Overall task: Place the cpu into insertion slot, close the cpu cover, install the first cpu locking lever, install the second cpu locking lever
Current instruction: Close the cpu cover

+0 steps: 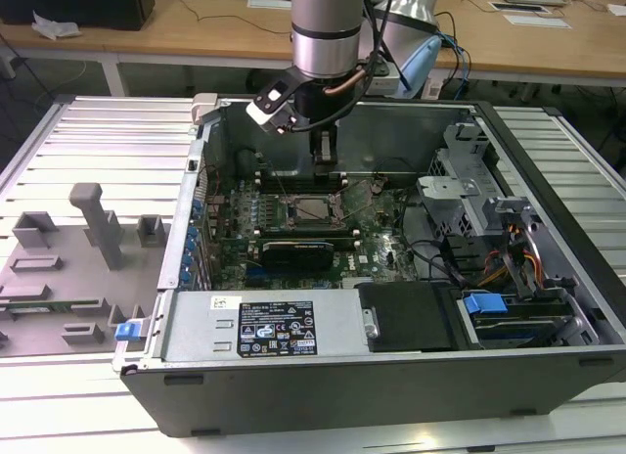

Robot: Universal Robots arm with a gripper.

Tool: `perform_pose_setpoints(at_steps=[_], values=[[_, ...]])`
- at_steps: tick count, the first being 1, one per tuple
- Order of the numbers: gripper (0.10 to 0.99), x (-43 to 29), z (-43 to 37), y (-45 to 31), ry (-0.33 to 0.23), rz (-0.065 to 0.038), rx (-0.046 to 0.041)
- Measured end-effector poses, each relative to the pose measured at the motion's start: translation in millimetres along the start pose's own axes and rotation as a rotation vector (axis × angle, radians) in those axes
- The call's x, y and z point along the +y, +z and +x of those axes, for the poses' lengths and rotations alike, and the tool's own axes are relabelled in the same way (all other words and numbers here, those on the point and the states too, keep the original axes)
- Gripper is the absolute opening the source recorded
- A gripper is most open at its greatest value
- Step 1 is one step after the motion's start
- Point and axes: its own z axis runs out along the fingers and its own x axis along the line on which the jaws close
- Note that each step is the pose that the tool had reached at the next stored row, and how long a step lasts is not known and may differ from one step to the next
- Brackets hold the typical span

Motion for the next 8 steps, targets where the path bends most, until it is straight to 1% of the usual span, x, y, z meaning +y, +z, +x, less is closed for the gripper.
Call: perform_pose_setpoints(at_steps=[8], values=[[0.106,5.2,0.1,0.3,0.000,0.000,0.0000]])
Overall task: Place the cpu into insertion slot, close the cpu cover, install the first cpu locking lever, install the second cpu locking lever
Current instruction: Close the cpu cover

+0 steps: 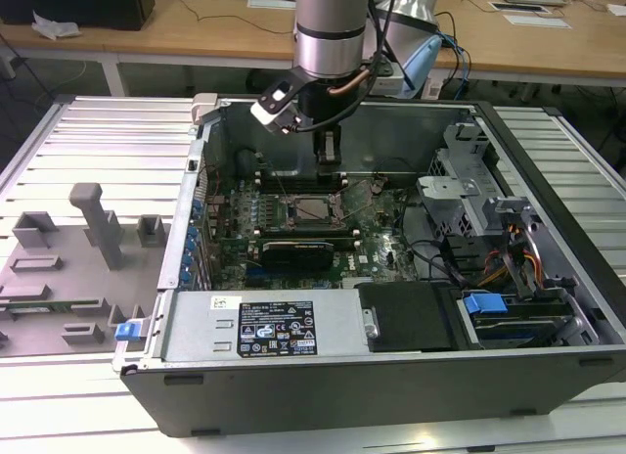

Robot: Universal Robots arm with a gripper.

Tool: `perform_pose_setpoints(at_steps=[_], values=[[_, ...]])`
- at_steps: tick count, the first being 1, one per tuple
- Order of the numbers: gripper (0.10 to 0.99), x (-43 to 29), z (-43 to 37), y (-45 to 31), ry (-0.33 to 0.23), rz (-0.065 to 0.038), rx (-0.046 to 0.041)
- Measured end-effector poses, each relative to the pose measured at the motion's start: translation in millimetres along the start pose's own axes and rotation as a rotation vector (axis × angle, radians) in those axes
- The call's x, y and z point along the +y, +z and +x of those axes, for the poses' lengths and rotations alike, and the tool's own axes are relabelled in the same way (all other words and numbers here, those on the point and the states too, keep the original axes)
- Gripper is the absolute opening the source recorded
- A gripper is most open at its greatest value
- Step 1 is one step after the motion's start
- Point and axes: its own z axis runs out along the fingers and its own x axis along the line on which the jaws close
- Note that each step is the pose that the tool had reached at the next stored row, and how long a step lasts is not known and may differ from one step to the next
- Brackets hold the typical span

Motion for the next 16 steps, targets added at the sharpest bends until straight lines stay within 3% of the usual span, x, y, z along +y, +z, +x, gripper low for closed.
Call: perform_pose_setpoints(at_steps=[8,16], values=[[0.106,9.1,0.2,0.5,0.000,0.000,0.0000],[0.106,31.3,0.5,1.8,0.000,0.000,0.0001]])
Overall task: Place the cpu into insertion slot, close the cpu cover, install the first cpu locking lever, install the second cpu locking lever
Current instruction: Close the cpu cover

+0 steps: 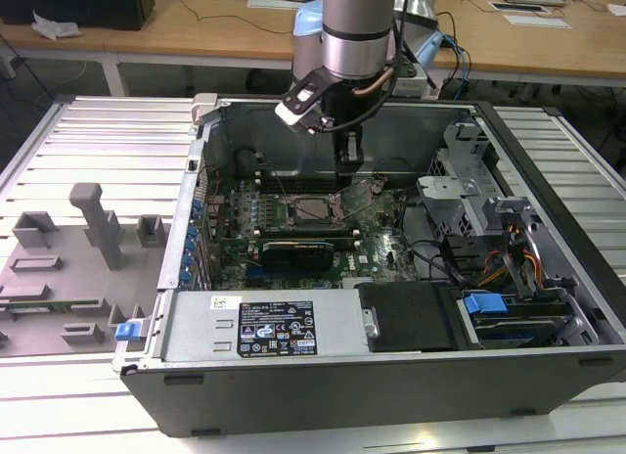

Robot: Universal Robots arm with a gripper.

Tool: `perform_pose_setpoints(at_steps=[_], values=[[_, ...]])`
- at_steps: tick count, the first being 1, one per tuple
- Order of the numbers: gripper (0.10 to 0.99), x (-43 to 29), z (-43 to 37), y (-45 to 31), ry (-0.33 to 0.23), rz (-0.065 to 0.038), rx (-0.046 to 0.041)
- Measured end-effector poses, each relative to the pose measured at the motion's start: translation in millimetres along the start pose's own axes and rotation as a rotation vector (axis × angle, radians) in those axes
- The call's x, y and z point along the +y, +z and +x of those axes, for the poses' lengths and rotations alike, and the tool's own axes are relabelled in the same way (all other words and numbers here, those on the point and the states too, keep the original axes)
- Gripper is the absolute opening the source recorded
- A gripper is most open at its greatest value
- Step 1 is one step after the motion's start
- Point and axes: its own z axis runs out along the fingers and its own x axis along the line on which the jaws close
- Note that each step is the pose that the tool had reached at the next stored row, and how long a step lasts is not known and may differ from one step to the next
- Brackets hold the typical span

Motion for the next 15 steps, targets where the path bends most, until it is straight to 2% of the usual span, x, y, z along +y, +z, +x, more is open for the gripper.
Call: perform_pose_setpoints(at_steps=[3,5,11,15], values=[[0.106,6.4,0.1,0.4,0.000,0.000,-0.0001],[0.106,14.3,0.3,0.8,0.000,0.000,-0.0002],[0.106,48.9,0.9,3.0,0.000,0.000,0.0000],[0.106,58.7,1.0,5.1,0.000,0.000,-0.0001]])
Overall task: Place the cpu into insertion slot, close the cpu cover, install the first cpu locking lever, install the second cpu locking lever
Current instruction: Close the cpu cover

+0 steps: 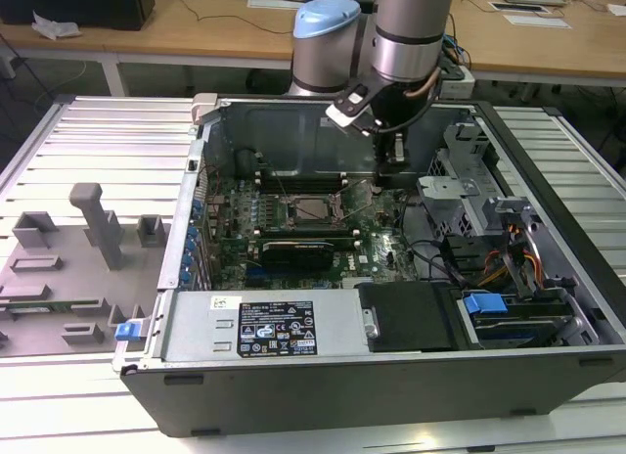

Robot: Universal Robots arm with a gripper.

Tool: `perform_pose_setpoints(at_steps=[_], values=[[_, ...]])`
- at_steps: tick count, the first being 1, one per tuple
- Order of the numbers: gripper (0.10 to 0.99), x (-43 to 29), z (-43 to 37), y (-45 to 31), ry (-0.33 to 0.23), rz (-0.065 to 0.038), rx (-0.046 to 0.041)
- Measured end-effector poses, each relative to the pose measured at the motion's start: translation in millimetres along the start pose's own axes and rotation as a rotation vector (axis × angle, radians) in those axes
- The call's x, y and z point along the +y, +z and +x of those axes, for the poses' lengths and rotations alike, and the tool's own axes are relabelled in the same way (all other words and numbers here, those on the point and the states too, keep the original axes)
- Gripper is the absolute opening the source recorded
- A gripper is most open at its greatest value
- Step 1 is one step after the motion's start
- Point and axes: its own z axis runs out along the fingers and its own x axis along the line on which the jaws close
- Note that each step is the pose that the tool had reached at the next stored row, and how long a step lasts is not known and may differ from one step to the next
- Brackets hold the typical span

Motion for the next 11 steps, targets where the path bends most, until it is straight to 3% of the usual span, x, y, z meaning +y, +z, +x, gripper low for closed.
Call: perform_pose_setpoints(at_steps=[9,11], values=[[0.106,1.7,-0.5,19.6,0.001,0.000,-0.0002],[0.106,1.8,-0.5,19.9,0.001,0.003,-0.0001]])
